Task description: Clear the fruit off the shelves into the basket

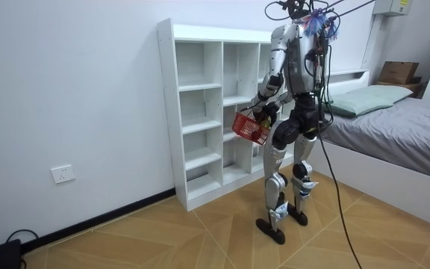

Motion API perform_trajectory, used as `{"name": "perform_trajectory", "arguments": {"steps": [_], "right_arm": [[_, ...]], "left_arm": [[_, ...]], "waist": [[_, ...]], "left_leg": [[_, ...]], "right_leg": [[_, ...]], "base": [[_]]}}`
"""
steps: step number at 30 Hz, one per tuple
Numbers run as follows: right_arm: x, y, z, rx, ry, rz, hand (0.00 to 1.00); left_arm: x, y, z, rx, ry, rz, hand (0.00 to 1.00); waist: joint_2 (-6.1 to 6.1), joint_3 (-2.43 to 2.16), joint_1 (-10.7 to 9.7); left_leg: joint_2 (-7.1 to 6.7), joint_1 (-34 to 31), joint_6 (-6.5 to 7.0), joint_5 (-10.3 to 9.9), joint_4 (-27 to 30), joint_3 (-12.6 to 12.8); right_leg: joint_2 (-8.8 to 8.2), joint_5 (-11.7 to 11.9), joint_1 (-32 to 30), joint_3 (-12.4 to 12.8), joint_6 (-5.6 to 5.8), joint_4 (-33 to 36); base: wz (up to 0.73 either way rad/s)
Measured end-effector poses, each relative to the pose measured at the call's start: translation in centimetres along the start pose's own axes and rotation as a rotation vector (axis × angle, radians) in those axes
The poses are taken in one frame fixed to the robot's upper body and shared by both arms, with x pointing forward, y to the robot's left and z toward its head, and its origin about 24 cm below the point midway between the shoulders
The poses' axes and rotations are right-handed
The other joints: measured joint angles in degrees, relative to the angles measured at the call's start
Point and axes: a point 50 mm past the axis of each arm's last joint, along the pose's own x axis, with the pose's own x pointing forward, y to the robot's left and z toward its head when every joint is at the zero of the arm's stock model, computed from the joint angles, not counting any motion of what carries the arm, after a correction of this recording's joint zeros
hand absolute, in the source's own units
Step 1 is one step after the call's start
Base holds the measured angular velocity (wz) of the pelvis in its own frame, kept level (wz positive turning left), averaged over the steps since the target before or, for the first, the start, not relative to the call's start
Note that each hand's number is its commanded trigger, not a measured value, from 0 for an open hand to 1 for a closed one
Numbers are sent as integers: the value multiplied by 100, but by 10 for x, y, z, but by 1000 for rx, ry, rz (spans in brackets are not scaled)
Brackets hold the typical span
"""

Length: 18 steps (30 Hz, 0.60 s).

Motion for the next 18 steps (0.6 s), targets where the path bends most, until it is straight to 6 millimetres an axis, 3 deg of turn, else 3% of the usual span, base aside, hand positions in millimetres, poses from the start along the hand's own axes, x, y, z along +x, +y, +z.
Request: {"name": "perform_trajectory", "arguments": {"steps": [18], "right_arm": [[1,6,2,77,3,-1,0]], "left_arm": [[1,4,-8,-57,34,40,100]], "waist": [[61,-7,-15]], "left_leg": [[2,30,0,2,-10,9]], "right_leg": [[11,4,12,93,-3,20]], "base": [[0]]}}
